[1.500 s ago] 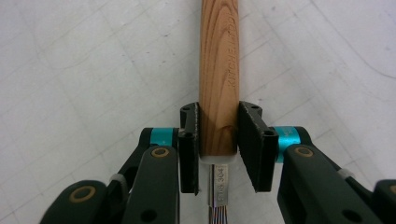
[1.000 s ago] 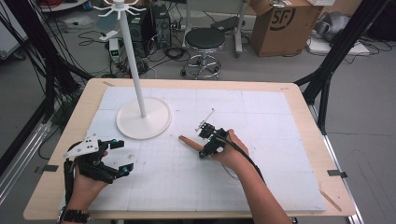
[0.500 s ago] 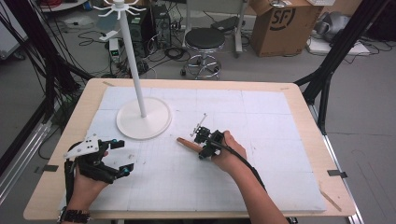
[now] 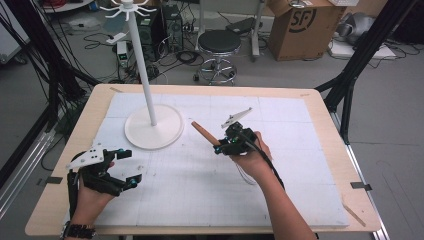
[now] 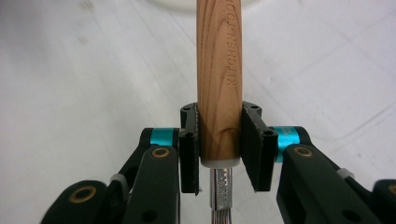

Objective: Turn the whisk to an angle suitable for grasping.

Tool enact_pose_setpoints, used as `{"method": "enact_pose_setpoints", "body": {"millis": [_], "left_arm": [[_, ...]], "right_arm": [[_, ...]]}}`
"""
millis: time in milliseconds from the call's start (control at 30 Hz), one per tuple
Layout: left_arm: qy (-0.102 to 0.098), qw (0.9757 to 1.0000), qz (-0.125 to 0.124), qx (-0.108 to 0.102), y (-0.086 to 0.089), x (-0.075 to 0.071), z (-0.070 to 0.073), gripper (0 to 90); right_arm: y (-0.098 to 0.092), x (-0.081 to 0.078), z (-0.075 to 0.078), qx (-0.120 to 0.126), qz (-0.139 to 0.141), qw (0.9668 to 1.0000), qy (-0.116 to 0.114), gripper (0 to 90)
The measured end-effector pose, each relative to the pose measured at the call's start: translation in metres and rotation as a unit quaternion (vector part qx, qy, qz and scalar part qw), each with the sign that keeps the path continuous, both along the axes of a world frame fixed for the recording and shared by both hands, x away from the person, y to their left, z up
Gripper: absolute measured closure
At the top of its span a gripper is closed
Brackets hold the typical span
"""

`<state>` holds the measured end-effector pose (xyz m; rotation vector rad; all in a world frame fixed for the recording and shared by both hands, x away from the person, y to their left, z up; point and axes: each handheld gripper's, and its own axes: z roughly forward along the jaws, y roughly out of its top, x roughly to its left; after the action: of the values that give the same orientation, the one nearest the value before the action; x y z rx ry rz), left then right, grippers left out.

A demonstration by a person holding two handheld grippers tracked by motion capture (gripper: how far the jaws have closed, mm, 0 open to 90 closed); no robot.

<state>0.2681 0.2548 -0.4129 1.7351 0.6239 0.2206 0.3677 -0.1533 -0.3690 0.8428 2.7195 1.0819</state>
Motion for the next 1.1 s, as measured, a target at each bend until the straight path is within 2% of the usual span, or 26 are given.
{"method": "enact_pose_setpoints", "body": {"millis": [233,300,400,467,500,533,733,767,867,1000,1100], "left_arm": [[0.001,1.0,-0.002,0.001,-0.001,0.0,0.0,1.8],[0.001,1.0,-0.002,0.0,-0.001,0.0,0.0,1.9],[0.001,1.0,-0.002,0.001,0.0,0.0,0.0,1.9],[0.001,1.0,-0.002,0.001,-0.001,0.0,0.0,1.9],[0.001,1.0,-0.001,0.0,-0.001,0.0,0.0,1.8],[0.001,1.0,-0.001,0.0,-0.001,0.0,0.0,1.8],[0.0,1.0,-0.001,0.0,0.0,0.0,0.0,1.8],[0.0,1.0,-0.001,0.0,0.0,0.0,0.0,1.8],[0.001,1.0,-0.002,-0.001,0.0,0.001,-0.001,1.9],[0.001,1.0,-0.002,-0.002,-0.001,0.001,-0.001,1.8],[0.0,1.0,-0.004,-0.002,0.0,0.001,-0.001,1.8]], "right_arm": [[-0.014,-0.002,0.017,0.06,0.013,0.9975,-0.034,70.6],[-0.015,-0.003,0.02,0.067,0.011,0.997,-0.039,70.6],[-0.018,-0.002,0.03,0.1,0.016,0.9938,-0.046,70.5],[-0.019,-0.002,0.032,0.104,0.017,0.9932,-0.049,70.5],[-0.019,-0.002,0.037,0.102,0.015,0.9925,-0.066,70.4],[-0.019,-0.002,0.04,0.102,0.011,0.9921,-0.071,70.4],[-0.02,-0.001,0.049,0.117,0.011,0.99,-0.078,70.5],[-0.023,0.0,0.051,0.135,0.007,0.9873,-0.083,70.5],[-0.028,0.001,0.053,0.159,0.002,0.9831,-0.091,70.4],[-0.034,0.002,0.056,0.164,-0.008,0.9807,-0.106,70.4],[-0.038,0.003,0.058,0.179,-0.007,0.9778,-0.109,70.4]]}}
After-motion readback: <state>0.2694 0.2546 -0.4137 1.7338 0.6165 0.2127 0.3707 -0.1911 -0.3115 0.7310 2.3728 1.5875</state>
